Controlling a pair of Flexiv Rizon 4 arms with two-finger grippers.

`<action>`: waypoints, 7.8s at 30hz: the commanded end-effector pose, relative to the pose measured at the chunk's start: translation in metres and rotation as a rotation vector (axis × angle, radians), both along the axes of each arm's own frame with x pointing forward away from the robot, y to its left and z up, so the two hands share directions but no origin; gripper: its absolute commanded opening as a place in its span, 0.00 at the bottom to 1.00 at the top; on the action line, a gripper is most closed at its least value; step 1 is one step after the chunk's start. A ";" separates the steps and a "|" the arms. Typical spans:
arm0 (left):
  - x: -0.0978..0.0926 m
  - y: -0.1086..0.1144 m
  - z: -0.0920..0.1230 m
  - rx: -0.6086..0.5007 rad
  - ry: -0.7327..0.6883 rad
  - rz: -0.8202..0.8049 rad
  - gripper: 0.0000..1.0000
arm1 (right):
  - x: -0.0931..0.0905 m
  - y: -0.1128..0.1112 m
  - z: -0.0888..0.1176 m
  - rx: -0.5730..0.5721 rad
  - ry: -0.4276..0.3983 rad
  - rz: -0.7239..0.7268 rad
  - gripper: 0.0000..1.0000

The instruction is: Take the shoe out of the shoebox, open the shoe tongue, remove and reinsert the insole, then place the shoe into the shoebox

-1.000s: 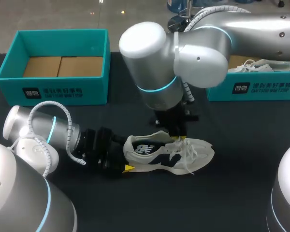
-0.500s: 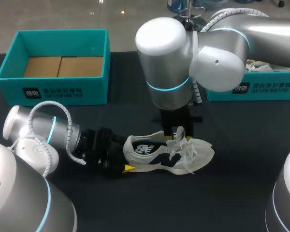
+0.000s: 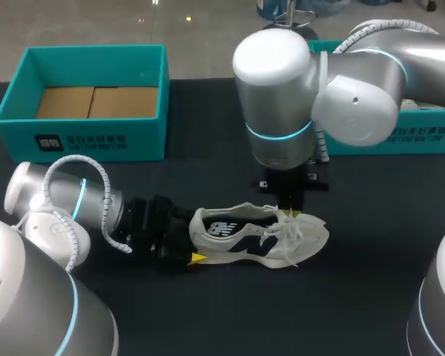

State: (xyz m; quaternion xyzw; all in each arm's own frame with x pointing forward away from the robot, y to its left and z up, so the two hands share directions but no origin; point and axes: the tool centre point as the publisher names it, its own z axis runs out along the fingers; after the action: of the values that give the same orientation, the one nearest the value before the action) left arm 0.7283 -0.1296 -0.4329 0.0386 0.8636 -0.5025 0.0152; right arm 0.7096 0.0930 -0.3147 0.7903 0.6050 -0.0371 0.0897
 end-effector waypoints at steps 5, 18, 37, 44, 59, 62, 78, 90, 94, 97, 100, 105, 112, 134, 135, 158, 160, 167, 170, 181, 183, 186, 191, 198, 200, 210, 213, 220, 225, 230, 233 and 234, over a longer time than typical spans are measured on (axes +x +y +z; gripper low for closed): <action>0.000 0.000 -0.003 0.003 0.000 0.000 0.00 | -0.003 -0.018 0.000 0.034 -0.007 -0.074 0.00; 0.000 0.000 -0.003 0.003 0.000 0.000 0.00 | 0.008 0.018 0.040 0.077 0.013 0.261 1.00; 0.000 0.000 -0.003 0.003 0.000 0.000 0.00 | -0.006 0.111 0.087 0.055 -0.002 1.586 1.00; 0.000 0.000 -0.003 0.003 0.000 0.000 0.00 | -0.006 0.111 0.087 0.055 -0.002 1.586 1.00; 0.000 0.000 -0.003 0.003 0.000 0.000 0.00 | 0.001 0.109 0.068 0.065 0.150 1.858 1.00; 0.000 0.000 -0.003 0.003 0.000 0.000 0.00 | 0.004 0.111 0.059 0.073 0.209 1.827 1.00; 0.000 0.000 -0.003 0.003 0.000 0.000 0.00 | 0.005 0.107 0.011 0.174 0.236 1.687 0.00; 0.000 0.000 -0.003 0.003 0.000 0.000 0.00 | 0.007 0.111 -0.014 0.160 0.197 1.647 0.00; 0.000 0.000 -0.003 0.003 0.000 0.000 0.00 | 0.011 0.110 -0.026 0.167 0.199 1.637 0.00; 0.000 0.000 -0.003 0.003 0.000 0.000 0.00 | 0.015 0.107 -0.036 0.170 0.205 1.623 0.00; 0.000 0.000 -0.003 0.003 0.000 0.000 0.00 | 0.020 0.104 -0.043 0.171 0.210 1.614 0.00; 0.000 0.000 -0.003 0.003 0.000 0.000 0.00 | 0.027 0.097 -0.045 0.156 0.219 1.592 0.00; 0.000 0.000 -0.003 0.003 0.000 0.000 0.00 | 0.039 0.091 -0.046 0.152 0.229 1.586 0.00; 0.000 0.000 -0.003 0.003 0.000 0.000 0.00 | 0.040 0.094 -0.062 0.174 0.236 1.594 0.73; 0.000 0.000 -0.003 0.003 0.000 0.000 0.00 | 0.041 0.096 -0.064 0.174 0.238 1.594 0.76; 0.000 0.000 -0.003 0.003 0.000 0.000 0.00 | 0.031 0.111 -0.086 0.201 0.252 1.593 0.04; 0.000 0.000 -0.003 0.003 0.000 0.000 0.00 | 0.029 0.113 -0.088 0.211 0.255 1.595 0.10; 0.000 0.000 -0.003 0.003 0.000 0.000 0.00 | 0.027 0.120 -0.093 0.233 0.263 1.595 0.00; 0.000 0.000 -0.003 0.003 0.000 0.000 0.00 | 0.031 0.118 -0.083 0.215 0.258 1.590 0.00; 0.000 0.000 -0.003 0.003 0.000 0.000 0.00 | 0.038 0.102 -0.028 0.099 0.232 1.548 0.00; 0.000 0.000 -0.003 0.003 0.000 0.000 0.00 | 0.037 0.099 -0.022 0.093 0.230 1.547 0.00; 0.000 0.000 -0.003 0.003 0.000 0.000 0.00 | 0.034 0.097 -0.022 0.091 0.233 1.542 0.00; 0.000 0.000 -0.003 0.003 0.000 0.000 0.00 | 0.030 0.099 -0.025 0.105 0.219 1.532 0.00; 0.000 0.000 -0.003 0.003 0.000 0.000 0.00 | 0.036 0.090 -0.007 0.093 0.187 1.484 0.00; 0.000 0.000 -0.003 0.003 0.000 0.000 0.00 | 0.036 0.084 -0.004 0.097 0.180 1.465 0.00; 0.000 0.000 -0.003 0.003 0.000 0.000 0.00 | 0.045 0.083 0.002 0.184 0.164 1.423 0.00; 0.000 0.000 -0.003 0.003 0.000 0.000 0.00 | 0.046 0.077 0.002 0.201 0.142 1.387 0.00; 0.000 0.000 -0.003 0.003 0.000 0.000 0.00 | 0.058 0.092 0.004 0.245 0.098 1.417 0.00; 0.000 0.000 -0.003 0.003 0.000 0.000 0.00 | 0.068 0.116 -0.001 0.284 0.098 1.466 0.00; 0.000 0.000 -0.003 0.003 0.000 0.000 0.00 | 0.072 0.132 -0.004 0.316 0.087 1.480 0.00; 0.000 0.000 -0.003 0.003 0.000 0.000 0.00 | 0.074 0.141 -0.002 0.338 0.075 1.481 0.00; 0.000 0.000 -0.003 0.003 0.000 0.000 0.00 | 0.075 0.146 0.001 0.343 0.057 1.486 0.00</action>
State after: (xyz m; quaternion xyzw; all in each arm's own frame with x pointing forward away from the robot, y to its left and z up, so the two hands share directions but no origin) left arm 0.7288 -0.1278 -0.4325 0.0389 0.8634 -0.5029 0.0149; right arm 0.7790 0.2247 -0.3126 0.1790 0.9769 0.1062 -0.0474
